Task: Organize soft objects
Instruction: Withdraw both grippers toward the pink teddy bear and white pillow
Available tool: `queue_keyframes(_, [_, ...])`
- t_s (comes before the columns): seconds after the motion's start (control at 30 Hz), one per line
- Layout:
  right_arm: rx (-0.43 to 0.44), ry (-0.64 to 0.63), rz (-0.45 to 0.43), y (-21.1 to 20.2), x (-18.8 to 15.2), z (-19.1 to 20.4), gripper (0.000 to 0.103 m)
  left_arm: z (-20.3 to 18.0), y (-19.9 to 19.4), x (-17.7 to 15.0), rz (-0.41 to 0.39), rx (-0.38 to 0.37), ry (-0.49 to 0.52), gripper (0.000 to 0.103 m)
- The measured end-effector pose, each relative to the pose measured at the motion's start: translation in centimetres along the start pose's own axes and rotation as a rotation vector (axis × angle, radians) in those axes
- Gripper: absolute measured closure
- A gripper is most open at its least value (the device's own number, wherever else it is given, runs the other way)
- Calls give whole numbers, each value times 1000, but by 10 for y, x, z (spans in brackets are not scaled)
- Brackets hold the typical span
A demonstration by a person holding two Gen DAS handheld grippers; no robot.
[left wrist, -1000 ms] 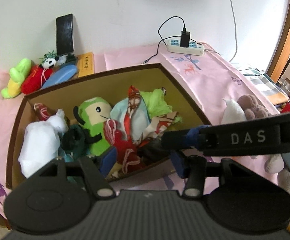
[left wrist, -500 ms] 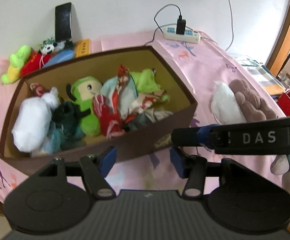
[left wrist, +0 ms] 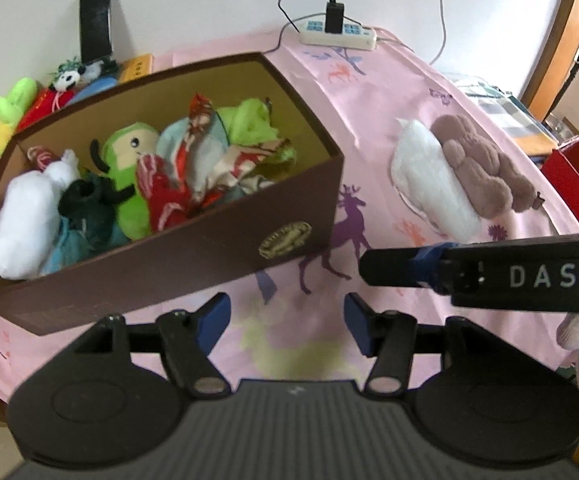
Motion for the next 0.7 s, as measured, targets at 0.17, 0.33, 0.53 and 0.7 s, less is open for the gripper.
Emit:
queue_keyframes(0.17, [-14, 27, -6, -9, -2, -14, 89, -12, 7, 0, 29, -6, 8, 46])
queue_keyframes(0.33, [-27, 47, -16, -18, -1, -27, 89, -27, 12, 3, 38, -16, 22, 46])
queue_keyframes(0.53, [-47, 75, -24, -28, 0, -45, 89, -44, 20, 10, 48, -22, 42, 46])
queue_keyframes(0.7, [-64, 100, -34, -36, 3, -61, 90, -58, 27, 18, 54, -28, 58, 46])
Point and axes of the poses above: each gripper's, at about its wrist camera, not at the fingertips, and y roughly the way its jaws point, z to its left, x to its top, the point moved 6 cm from there along y, roughly the way its jaws point, and after that the axes turned 7 degrees about y, right-handed, at the moved point
